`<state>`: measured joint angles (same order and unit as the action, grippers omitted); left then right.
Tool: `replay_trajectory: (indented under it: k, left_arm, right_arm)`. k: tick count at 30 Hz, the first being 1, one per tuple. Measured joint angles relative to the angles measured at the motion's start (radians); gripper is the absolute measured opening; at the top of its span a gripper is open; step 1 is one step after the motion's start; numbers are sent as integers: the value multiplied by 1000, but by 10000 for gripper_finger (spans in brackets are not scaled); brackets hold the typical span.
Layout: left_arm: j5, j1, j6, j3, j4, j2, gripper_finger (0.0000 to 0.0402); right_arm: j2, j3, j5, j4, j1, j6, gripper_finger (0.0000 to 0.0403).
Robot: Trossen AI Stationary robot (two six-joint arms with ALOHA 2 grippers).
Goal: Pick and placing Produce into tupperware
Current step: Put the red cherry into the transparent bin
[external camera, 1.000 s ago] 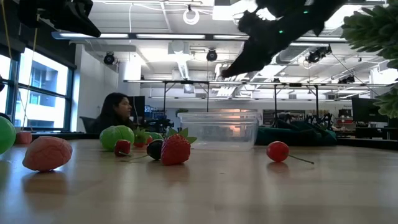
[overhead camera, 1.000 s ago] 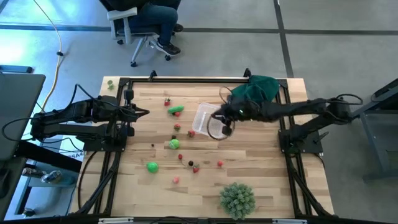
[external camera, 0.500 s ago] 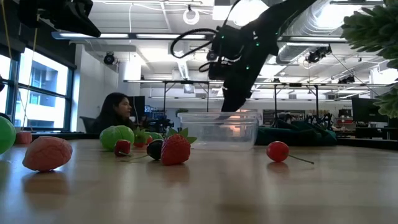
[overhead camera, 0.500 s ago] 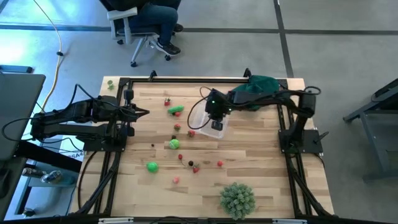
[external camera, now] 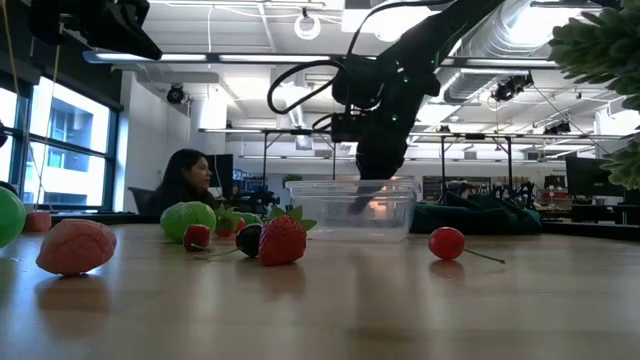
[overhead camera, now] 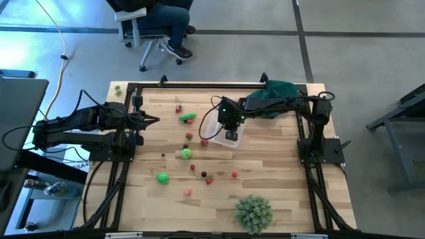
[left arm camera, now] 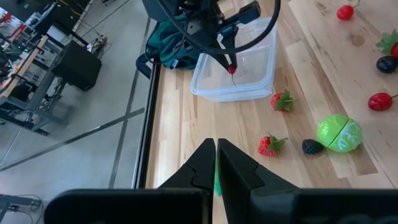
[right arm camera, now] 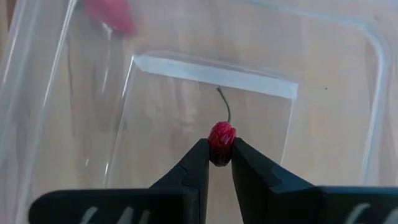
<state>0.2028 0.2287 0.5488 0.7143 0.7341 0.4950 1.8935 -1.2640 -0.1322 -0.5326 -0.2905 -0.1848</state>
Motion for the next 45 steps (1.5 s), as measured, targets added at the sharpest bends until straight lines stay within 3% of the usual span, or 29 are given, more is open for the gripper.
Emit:
replay_trajectory:
  k: [12,21,31,38,45]
  left_arm:
    - [0,0,0,0,0,0,10]
    - [0,0,0,0,0,0,10]
    - [0,0,0,0,0,0,10]
    - [0,0,0,0,0,0,10]
    - [0,0,0,0,0,0,10]
  right_arm:
    - [0,0,8,-2,0,0,102]
    - [-18,2,9,-12,0,0,105]
    - [-269,2,30,-96,47,14,105]
    - [-454,9,158,-188,128,149,105]
    - [-628,231,278,-81,241,358,105]
